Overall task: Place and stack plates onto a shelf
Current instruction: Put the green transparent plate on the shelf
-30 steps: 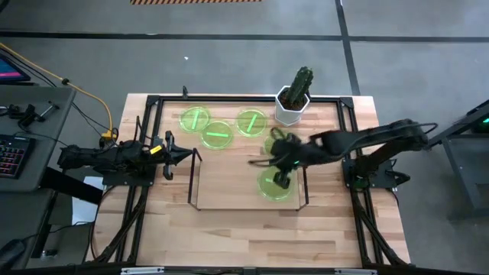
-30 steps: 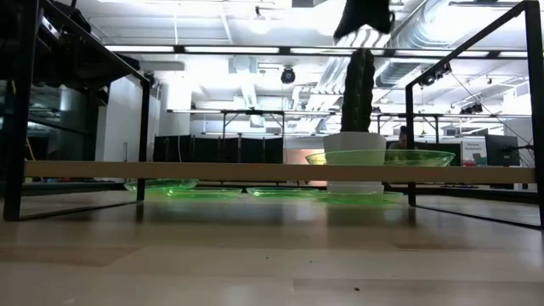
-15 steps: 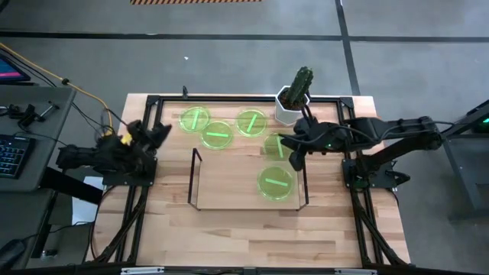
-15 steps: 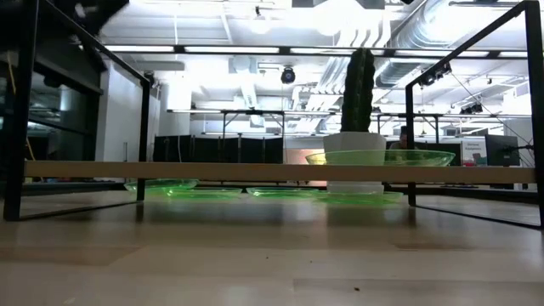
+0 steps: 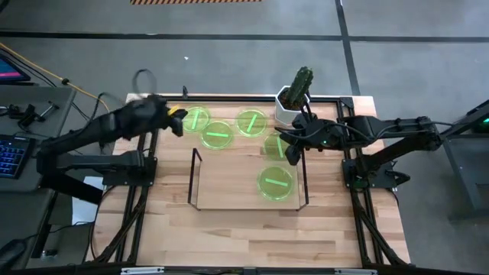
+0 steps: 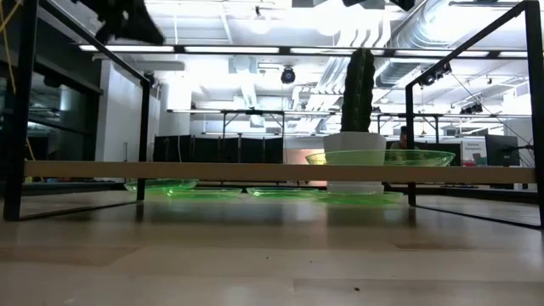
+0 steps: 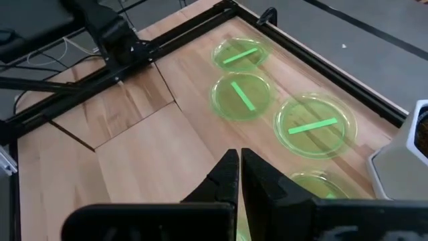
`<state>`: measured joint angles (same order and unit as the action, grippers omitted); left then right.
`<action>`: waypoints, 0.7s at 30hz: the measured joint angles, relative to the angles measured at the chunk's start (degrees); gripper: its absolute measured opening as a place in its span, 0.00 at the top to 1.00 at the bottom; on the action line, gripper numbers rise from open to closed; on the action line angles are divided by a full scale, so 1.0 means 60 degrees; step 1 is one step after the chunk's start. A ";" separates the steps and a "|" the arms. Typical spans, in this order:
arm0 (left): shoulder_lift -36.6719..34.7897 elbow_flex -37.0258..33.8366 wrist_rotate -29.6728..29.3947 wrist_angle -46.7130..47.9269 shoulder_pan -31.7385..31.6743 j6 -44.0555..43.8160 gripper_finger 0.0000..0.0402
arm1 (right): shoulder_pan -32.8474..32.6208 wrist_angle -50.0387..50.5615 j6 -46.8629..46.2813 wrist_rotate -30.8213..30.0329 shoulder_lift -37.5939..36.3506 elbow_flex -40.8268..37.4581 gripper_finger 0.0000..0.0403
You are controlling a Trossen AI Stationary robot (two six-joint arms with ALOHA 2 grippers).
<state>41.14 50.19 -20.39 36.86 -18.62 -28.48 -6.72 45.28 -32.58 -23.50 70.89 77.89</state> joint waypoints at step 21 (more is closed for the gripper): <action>0.6175 0.0034 0.5568 0.0798 -0.4155 0.3262 0.63 | -0.0007 0.0514 0.0474 0.0445 0.0000 0.0000 1.00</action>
<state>78.19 50.40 13.01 41.65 -43.55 -8.91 -6.76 48.36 -29.74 -20.83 70.89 77.89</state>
